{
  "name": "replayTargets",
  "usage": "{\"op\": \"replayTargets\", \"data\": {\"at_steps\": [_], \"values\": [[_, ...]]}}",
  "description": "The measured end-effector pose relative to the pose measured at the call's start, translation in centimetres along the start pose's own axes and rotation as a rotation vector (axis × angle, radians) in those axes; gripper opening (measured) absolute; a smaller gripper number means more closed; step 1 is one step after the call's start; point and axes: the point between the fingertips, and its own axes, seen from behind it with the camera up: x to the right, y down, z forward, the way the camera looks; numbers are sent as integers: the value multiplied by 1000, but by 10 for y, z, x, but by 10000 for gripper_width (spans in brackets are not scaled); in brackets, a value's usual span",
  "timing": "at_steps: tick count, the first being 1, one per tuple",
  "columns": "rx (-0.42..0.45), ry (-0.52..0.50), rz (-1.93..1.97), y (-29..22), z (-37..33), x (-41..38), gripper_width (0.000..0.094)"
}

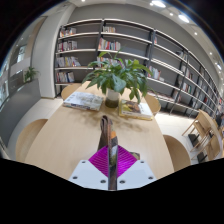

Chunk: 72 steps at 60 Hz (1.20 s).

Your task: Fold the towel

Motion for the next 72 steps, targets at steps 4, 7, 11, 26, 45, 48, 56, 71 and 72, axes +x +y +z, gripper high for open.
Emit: {"op": "replayTargets", "data": {"at_steps": [4,7,11,26,45,48,56,71,72], "values": [[-22,-22,15,21,6,22,102],[-51,-37,11,40,16,37,162],[-102,-7,-11,68,30,60,320],[-93,-31,40,81,15,78,694],[82,-57,65,-10,-101,59,780],[102,-65,75,-12,-120,50,778],[122,-76,91,-11,-163,30,779],[94,-61,131,31,-214,-8,778],[92,-65,132,34,-217,-11,778]]}}
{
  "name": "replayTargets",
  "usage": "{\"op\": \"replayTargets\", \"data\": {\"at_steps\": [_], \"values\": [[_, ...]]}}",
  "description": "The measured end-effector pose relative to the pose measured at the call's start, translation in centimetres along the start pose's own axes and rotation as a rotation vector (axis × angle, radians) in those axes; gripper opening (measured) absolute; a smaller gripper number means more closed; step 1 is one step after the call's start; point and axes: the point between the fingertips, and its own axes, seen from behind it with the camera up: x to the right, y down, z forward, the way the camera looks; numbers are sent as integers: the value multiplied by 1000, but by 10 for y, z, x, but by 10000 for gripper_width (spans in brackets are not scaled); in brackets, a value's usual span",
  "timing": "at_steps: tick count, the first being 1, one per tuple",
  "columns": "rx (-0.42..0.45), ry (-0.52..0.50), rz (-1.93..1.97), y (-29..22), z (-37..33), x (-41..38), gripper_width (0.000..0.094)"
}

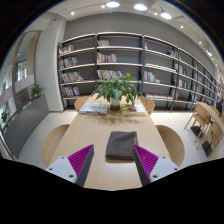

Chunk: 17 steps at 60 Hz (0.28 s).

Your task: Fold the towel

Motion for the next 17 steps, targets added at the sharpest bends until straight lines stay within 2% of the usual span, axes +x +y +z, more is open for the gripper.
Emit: {"op": "replayTargets", "data": {"at_steps": [17], "values": [[-5,-7,-9,19,-39,-25,788]]}}
